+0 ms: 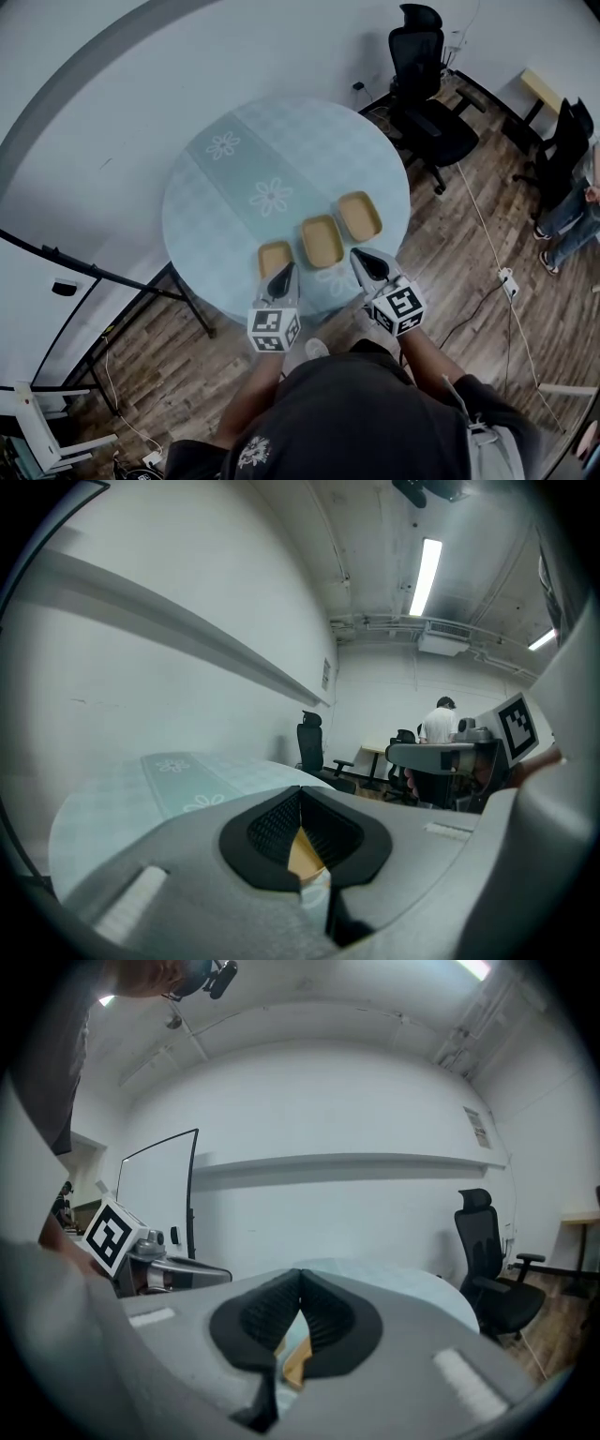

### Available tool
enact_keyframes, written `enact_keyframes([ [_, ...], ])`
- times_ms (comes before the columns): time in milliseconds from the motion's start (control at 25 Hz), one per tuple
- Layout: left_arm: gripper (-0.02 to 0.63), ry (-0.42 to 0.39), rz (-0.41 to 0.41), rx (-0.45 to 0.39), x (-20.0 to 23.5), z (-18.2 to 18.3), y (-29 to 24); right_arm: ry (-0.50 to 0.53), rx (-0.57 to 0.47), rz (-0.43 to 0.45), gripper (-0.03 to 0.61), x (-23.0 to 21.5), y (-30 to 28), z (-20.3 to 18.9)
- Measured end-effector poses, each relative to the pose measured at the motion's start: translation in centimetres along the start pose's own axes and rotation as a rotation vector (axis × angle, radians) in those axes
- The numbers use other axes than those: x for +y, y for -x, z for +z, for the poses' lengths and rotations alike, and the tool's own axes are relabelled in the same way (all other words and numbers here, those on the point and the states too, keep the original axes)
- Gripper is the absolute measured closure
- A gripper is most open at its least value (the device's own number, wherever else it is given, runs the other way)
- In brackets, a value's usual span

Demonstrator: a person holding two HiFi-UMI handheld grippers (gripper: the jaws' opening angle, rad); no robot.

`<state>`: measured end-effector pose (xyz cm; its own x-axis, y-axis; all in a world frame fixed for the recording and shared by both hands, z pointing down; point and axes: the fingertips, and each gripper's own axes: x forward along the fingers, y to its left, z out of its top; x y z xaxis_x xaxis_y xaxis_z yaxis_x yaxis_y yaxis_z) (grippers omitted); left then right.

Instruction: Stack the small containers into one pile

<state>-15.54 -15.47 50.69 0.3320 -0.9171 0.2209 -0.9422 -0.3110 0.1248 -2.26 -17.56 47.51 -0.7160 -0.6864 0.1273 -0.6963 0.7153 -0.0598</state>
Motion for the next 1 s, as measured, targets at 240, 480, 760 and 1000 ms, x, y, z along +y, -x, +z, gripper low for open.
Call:
enact_keyframes([
  [240, 0.607, 0.009, -0.022, 0.019, 0.9, -1.2, 0.0, 0.002, 0.025, -0.06, 0.578, -0.1, -0.4, -1.1],
  [480, 0.607, 0.028, -0.013, 0.045, 1.5, -2.6, -1.0, -0.008, 0.052, -0.118, 0.578, -1.9, -0.6, -2.8],
  [760, 0.607, 0.044, -0.01, 0.075, 1.5, -3.3, -3.3, -0.045, 0.089, -0.135, 0.578, -4.4, -1.5, -4.5],
  [1000, 0.607, 0.042, -0.016, 0.112, 1.3, -4.3, -5.6, -0.103, 0.131, -0.153, 0.578, -7.2, -2.9, -7.2],
])
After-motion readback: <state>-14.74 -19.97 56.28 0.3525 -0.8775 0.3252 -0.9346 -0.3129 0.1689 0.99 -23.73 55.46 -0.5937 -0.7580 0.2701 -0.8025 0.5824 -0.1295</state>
